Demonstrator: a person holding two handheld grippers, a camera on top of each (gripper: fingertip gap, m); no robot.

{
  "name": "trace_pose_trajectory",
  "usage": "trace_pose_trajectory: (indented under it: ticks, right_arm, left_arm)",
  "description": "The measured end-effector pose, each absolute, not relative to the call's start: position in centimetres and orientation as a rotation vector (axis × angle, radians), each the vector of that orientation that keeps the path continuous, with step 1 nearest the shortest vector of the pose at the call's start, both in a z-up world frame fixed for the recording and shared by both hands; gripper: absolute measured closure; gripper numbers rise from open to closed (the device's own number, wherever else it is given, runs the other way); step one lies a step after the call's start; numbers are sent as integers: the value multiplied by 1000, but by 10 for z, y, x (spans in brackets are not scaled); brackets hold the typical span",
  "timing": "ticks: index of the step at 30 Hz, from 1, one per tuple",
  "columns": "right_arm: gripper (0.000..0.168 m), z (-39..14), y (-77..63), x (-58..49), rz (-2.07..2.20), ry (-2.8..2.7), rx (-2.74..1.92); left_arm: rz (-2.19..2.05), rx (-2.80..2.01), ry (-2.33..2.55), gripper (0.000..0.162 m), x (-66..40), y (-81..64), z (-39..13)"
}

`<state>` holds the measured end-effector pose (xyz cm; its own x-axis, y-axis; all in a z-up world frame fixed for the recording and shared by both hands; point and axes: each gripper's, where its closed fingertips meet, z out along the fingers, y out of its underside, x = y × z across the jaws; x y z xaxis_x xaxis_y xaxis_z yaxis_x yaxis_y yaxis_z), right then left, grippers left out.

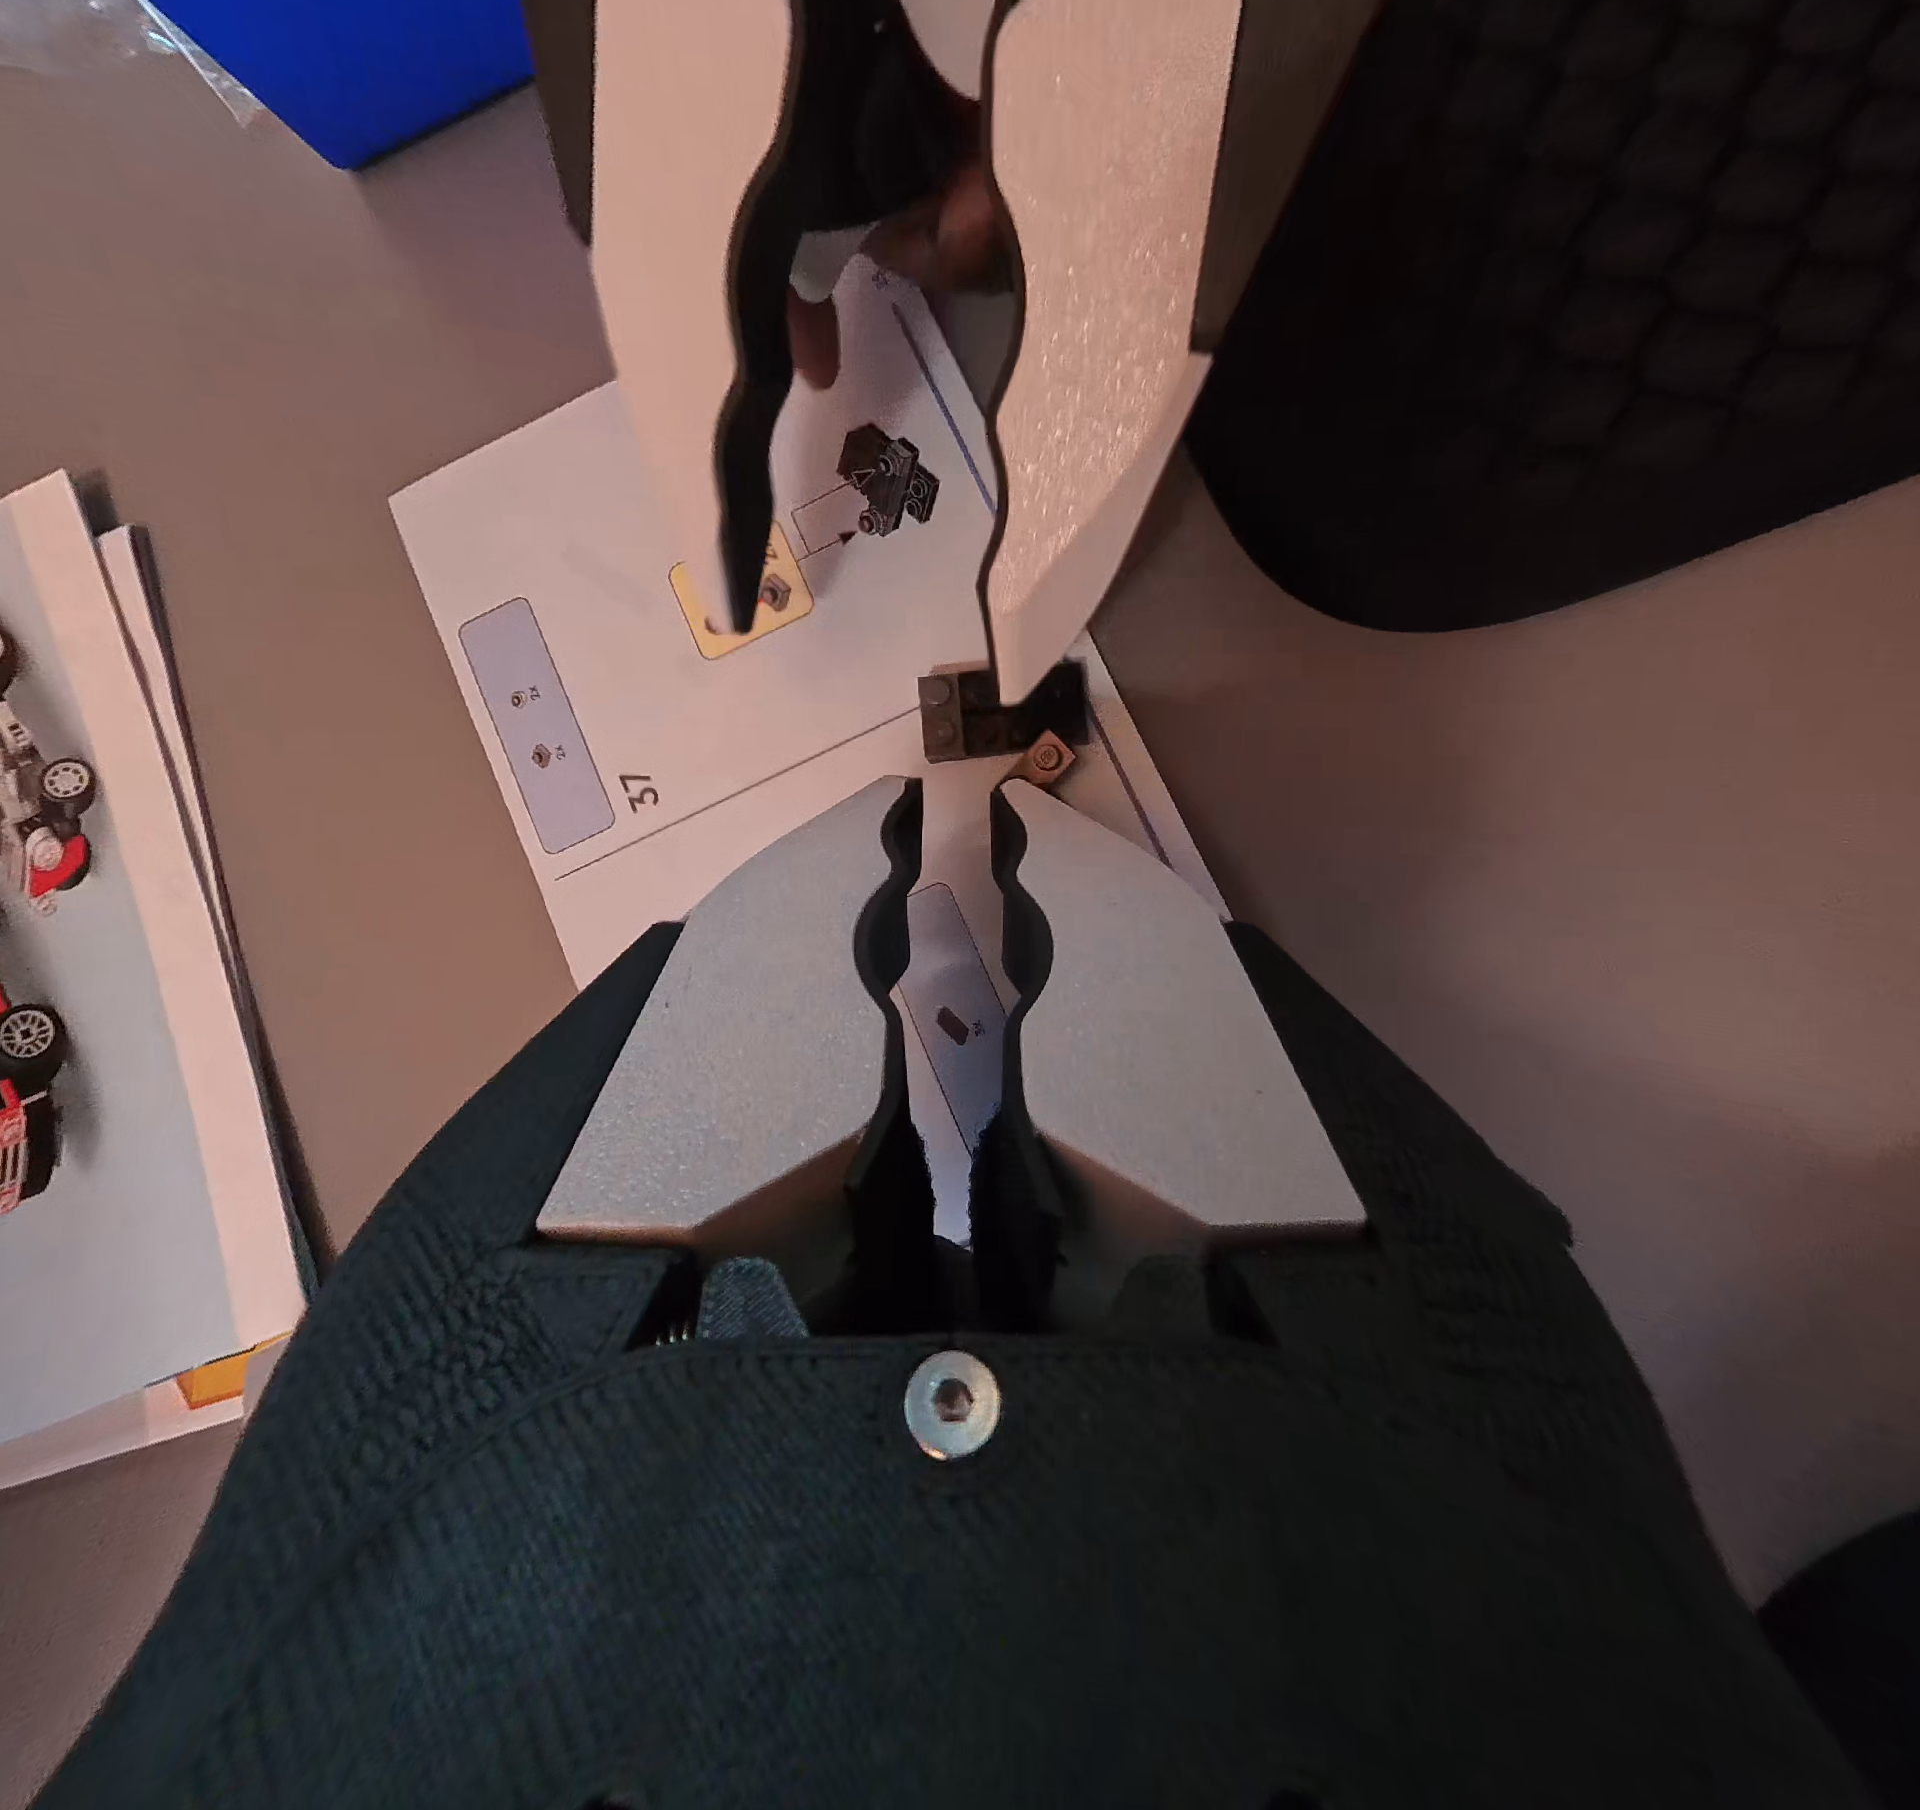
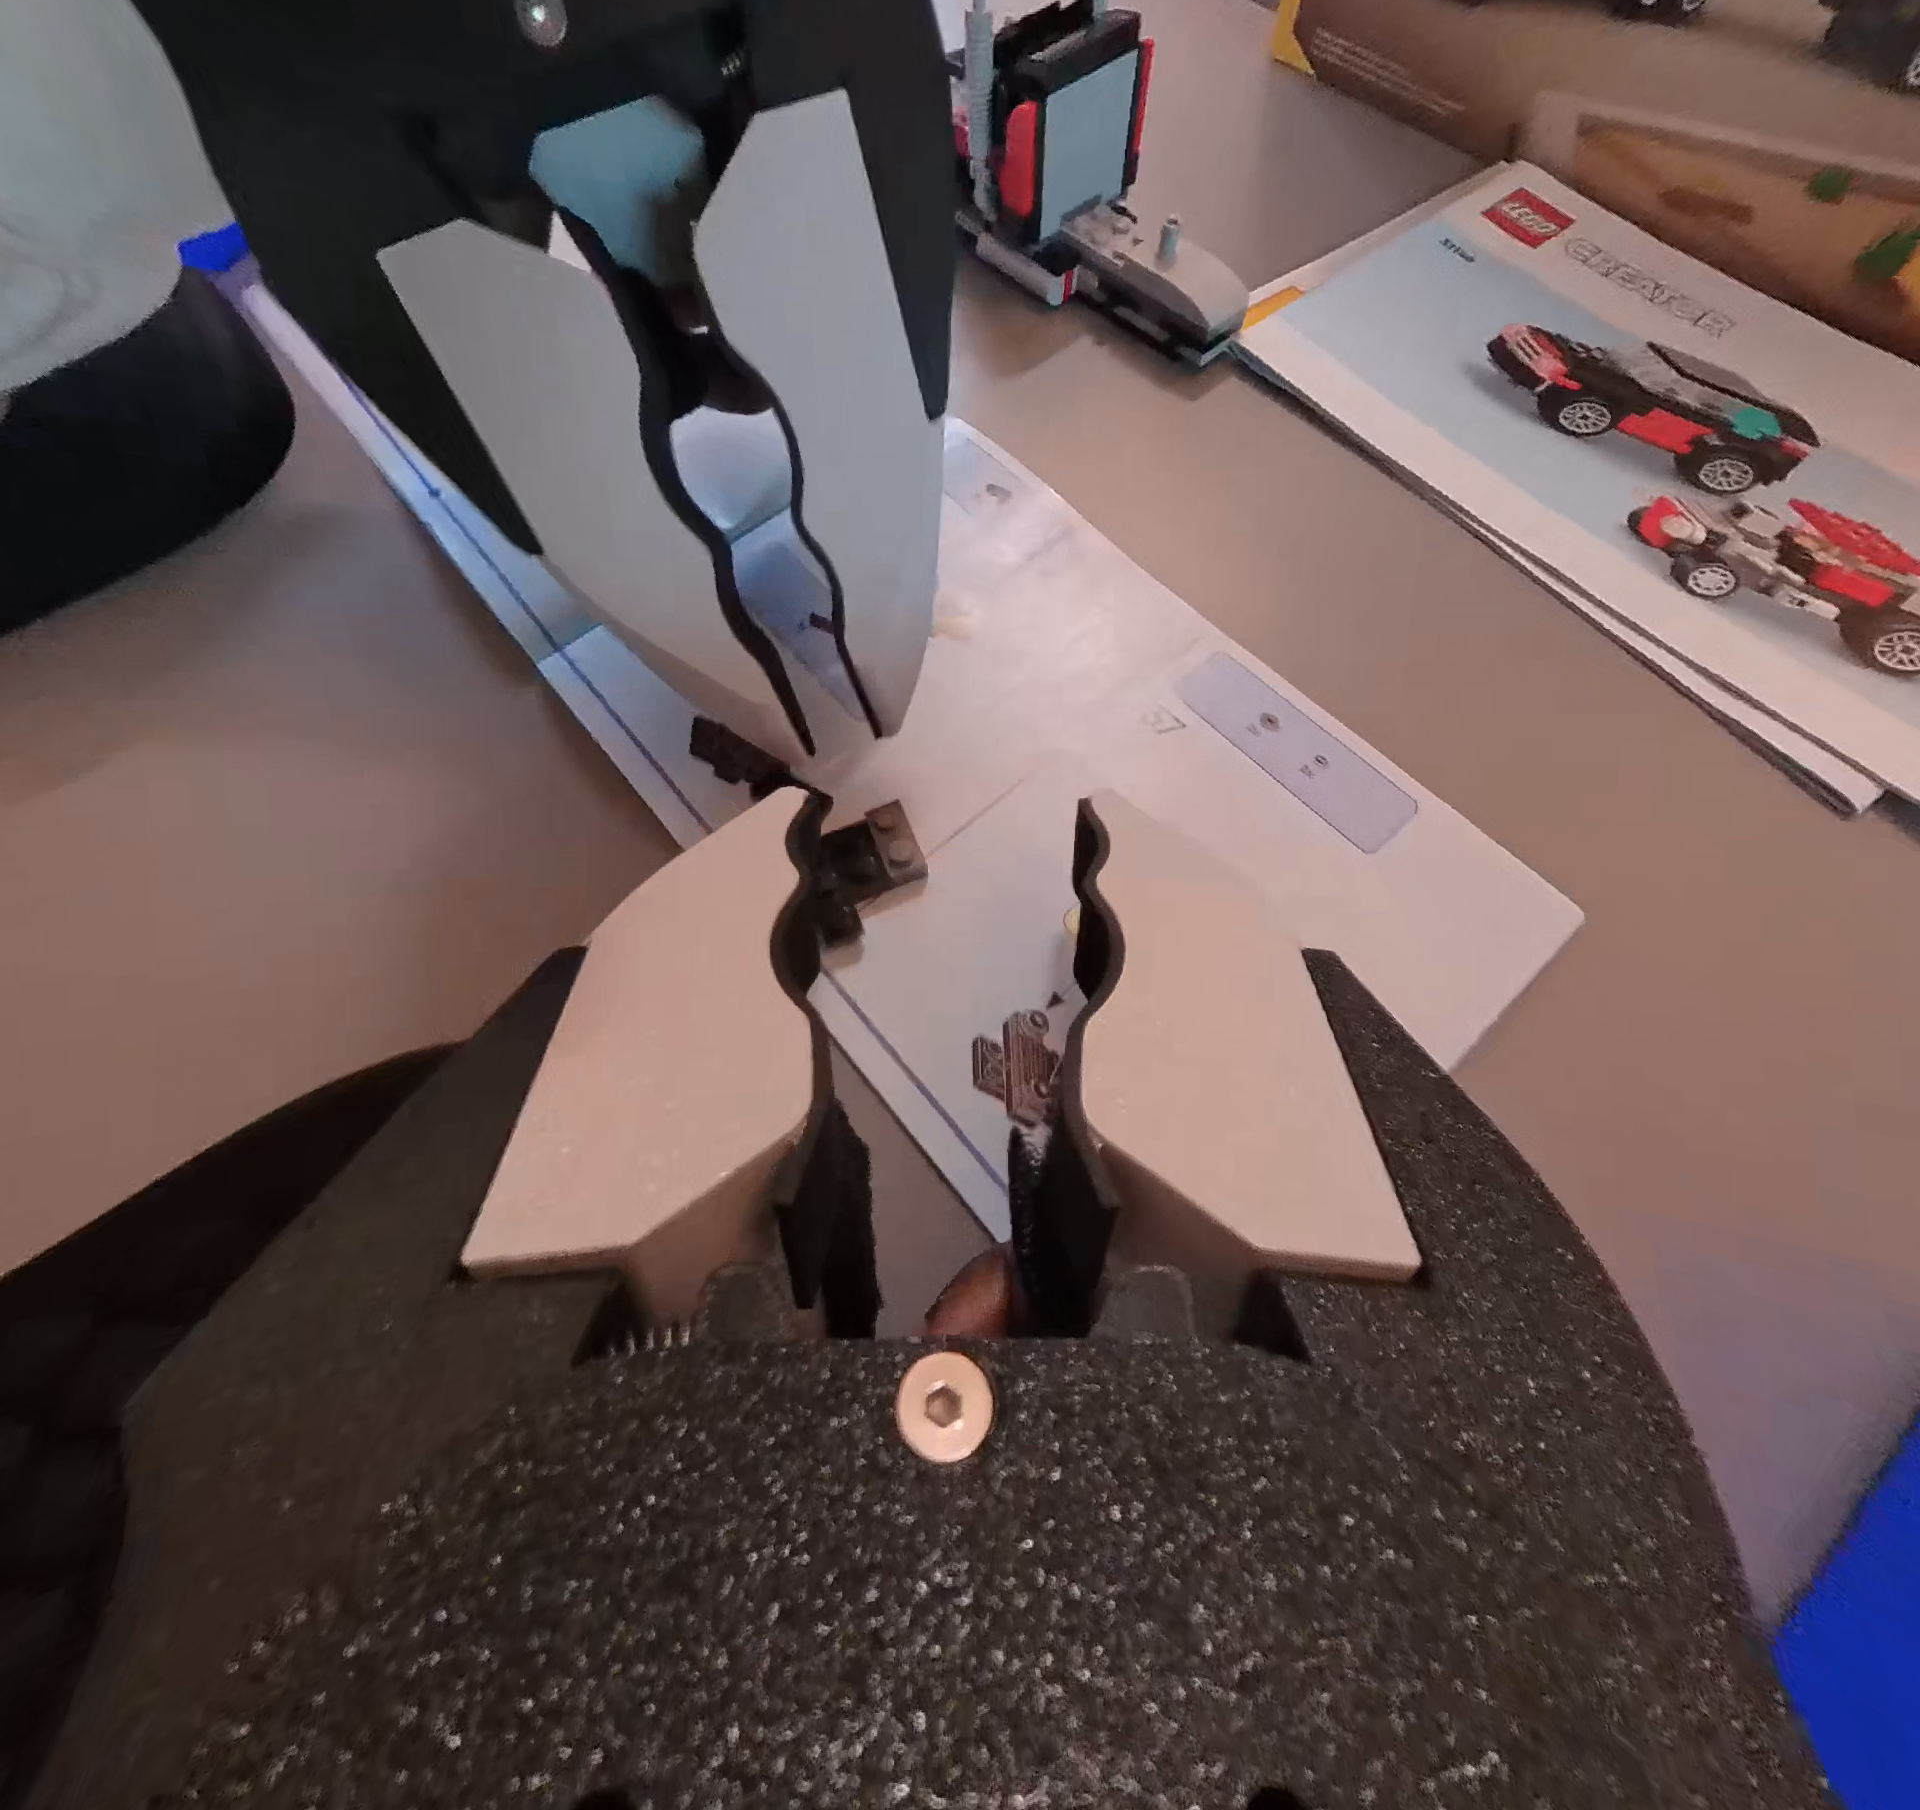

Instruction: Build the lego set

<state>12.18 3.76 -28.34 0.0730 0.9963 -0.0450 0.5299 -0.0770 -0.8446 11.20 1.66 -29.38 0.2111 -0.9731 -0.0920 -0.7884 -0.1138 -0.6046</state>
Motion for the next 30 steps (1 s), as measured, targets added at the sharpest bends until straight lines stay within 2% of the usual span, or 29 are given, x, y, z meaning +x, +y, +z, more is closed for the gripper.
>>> trace_pose_trajectory:
  ticks: [3,7,10,13,15,17,21,24,26,28,30]
  right_arm:
    - [127,-283,33,131,867,-1582,-1669]
    - [116,-291,23,134,850,-1689,-1668]
    - [114,-300,23,129,797,-1748,-1664]
    - [118,-305,18,125,768,-1822,-1633]
    - [133,-305,18,123,751,-1845,-1614]
    - [134,-305,17,122,760,-1857,-1604]
    - [134,-305,21,121,766,-1846,-1611]
    - [134,-305,20,120,764,-1838,-1610]
    - [134,-305,18,120,765,-1835,-1608]
    - [134,-305,16,120,776,-1838,-1607]
    - [133,-304,15,121,777,-1857,-1595]
  left_arm:
    - [-466,-1954,1601,149,111,14,-292]
    - [-528,-2057,1576,146,109,3,-301]
    - [-510,-2099,1552,146,110,2,-308]
    - [-554,-2078,1522,152,116,2,-309]
    - [-562,-2068,1532,158,117,0,-309]
    - [-530,-2050,1544,160,116,1,-308]
    - [-556,-2057,1458,144,115,4,-302]
    - [-550,-2092,1382,143,116,6,-301]
    - [-543,-2143,1340,148,117,6,-307]
    - [-545,-2155,1293,162,118,10,-308]
    - [-528,-2132,1323,162,117,10,-308]
